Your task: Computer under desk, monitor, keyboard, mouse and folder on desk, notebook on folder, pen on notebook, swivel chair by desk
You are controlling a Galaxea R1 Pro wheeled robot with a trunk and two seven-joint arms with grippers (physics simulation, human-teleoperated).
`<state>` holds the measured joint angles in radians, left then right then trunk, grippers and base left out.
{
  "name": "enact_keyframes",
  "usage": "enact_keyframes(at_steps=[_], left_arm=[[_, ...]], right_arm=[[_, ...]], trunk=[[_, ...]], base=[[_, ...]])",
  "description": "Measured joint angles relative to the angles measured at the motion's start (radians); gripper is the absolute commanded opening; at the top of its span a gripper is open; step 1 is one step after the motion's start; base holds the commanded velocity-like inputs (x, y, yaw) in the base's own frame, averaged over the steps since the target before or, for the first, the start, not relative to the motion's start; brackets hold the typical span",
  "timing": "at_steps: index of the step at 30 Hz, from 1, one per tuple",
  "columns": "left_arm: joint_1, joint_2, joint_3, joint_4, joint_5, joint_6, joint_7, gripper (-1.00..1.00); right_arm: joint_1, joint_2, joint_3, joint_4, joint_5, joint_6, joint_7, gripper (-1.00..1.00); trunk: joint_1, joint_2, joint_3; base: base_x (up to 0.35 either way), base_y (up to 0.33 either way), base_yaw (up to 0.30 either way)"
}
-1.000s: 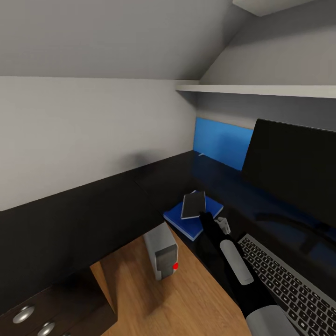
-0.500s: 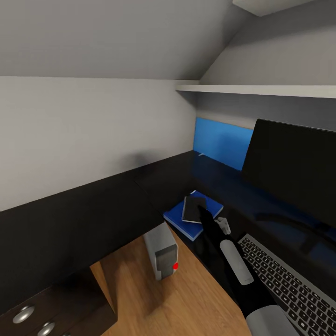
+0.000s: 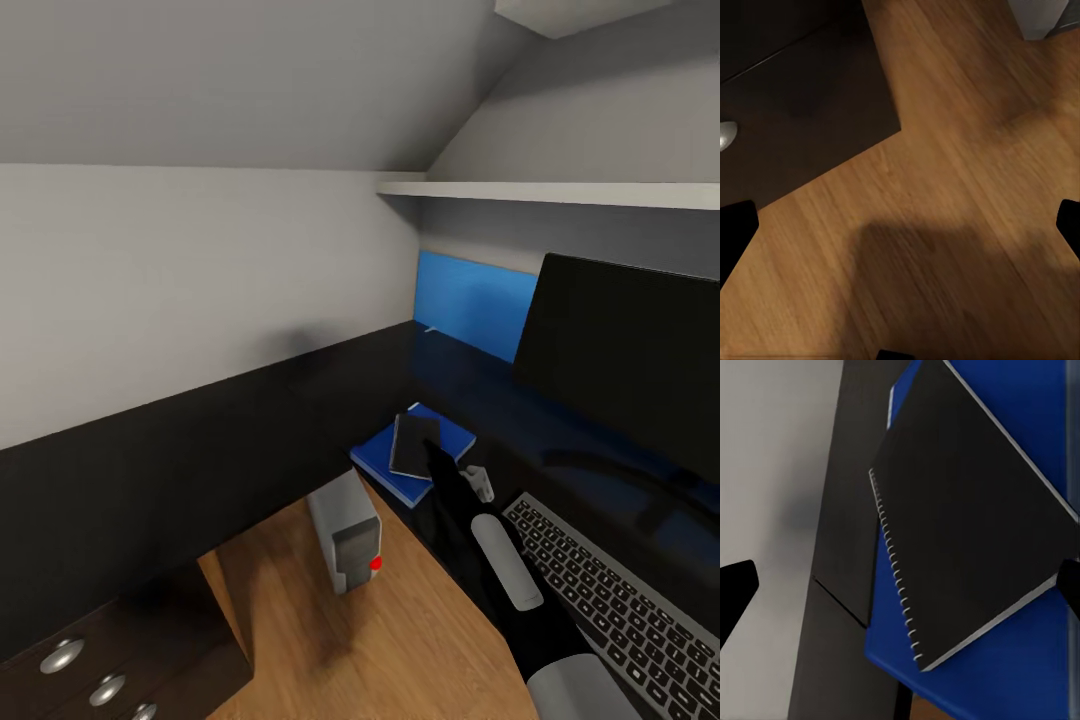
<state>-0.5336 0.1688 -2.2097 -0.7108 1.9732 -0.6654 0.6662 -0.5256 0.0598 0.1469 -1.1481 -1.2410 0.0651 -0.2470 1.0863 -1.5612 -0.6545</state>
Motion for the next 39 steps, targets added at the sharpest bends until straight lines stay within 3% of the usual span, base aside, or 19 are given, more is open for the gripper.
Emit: enact_keyframes(at_steps=[39], left_arm=[[0.0, 0.0, 0.001, 0.029, 0.001, 0.001, 0.003, 1.0]], right_arm=[[0.0, -0.001, 0.0, -0.006, 0.0, 0.0, 0.002, 1.0]], trunk=[[-0.146, 0.266, 0.119]], base=[[0.0, 0.0, 0.0]])
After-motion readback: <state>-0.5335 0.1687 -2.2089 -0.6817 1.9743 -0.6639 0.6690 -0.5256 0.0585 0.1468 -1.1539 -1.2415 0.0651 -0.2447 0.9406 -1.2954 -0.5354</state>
